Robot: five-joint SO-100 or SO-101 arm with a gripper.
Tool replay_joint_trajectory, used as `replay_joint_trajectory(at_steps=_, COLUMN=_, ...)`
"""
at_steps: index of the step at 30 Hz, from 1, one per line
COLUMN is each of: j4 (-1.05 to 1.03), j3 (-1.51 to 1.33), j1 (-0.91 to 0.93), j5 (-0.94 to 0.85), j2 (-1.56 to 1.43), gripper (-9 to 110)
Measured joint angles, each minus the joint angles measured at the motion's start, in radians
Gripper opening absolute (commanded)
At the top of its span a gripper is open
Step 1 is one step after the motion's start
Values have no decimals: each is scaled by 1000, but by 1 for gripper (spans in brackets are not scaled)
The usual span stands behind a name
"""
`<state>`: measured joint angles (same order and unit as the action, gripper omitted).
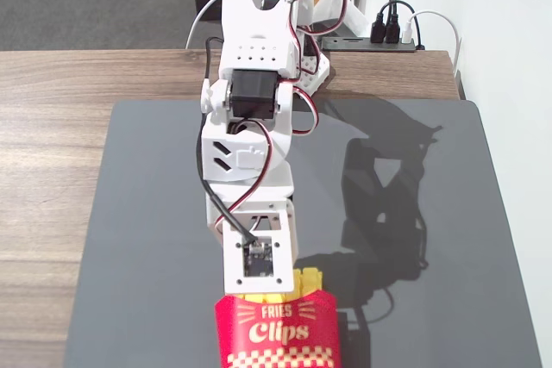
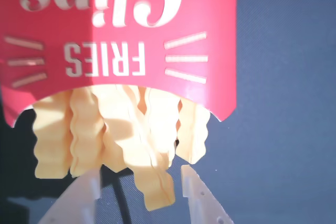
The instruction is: Grab a fry
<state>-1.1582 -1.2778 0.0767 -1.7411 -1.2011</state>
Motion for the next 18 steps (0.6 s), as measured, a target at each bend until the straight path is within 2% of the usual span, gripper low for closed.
replay_joint_trajectory(at_steps=11, j4=0, j3=8, j1=-12, j5=12, j2=9, gripper=4)
replay_joint_trajectory(at_steps=18, j4=0, j3=8, j1=-25, j5=43, j2=9, gripper=3)
